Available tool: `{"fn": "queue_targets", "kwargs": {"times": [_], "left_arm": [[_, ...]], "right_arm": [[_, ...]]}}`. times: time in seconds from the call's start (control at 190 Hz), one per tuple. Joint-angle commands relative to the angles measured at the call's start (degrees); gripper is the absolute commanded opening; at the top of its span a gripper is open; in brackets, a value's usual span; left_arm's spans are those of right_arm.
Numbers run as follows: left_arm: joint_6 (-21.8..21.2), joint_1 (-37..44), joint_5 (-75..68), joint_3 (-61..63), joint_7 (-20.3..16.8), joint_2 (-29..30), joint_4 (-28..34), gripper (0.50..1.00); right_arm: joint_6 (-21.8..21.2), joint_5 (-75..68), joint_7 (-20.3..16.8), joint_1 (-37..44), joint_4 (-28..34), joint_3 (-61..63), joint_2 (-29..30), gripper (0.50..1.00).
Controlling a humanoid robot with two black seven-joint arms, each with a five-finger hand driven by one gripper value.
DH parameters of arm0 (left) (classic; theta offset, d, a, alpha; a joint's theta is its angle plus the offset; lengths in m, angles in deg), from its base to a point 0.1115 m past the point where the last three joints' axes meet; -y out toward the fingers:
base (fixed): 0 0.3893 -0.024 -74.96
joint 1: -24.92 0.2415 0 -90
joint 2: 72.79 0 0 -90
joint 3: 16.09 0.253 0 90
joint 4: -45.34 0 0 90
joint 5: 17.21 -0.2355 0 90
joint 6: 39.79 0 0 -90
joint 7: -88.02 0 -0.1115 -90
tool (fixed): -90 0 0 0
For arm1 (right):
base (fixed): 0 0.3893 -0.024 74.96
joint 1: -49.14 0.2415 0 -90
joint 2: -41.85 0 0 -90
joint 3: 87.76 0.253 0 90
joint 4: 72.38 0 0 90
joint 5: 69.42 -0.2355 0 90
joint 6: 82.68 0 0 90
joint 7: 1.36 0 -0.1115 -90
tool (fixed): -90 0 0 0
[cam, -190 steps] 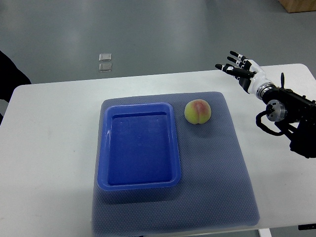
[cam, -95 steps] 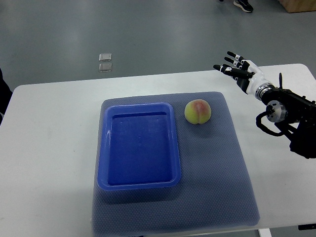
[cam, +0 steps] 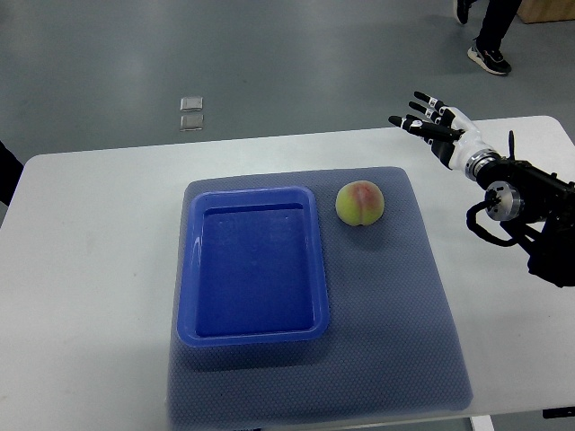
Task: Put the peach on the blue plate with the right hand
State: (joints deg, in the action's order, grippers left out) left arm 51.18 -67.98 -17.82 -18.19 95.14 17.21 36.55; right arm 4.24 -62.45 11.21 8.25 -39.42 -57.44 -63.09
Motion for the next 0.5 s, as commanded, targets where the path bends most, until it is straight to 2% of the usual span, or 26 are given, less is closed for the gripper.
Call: {"fn": "queue_targets", "kwargs": {"times": [0.0,0.363,0.495], "left_arm": [[0.0,0.0,0.0,0.0,0.0,0.0,0.0,1.000],[0.0,0.0,0.0,0.1,0.0,0.0,0.0,1.000],[0.0,0.0,0.0,0.0,0.0,0.0,0.0,1.000]], "right_arm": [[-0.1,0.2,0.0,-0.1,0.0,0.0,-0.1,0.928],[-0.3,0.4,0.0,0.0,0.2,-0.2,-0.1,0.928],[-1.9,1.5,-0.1,0.5,0.4,-0.5,-0.8,0.928]]}}
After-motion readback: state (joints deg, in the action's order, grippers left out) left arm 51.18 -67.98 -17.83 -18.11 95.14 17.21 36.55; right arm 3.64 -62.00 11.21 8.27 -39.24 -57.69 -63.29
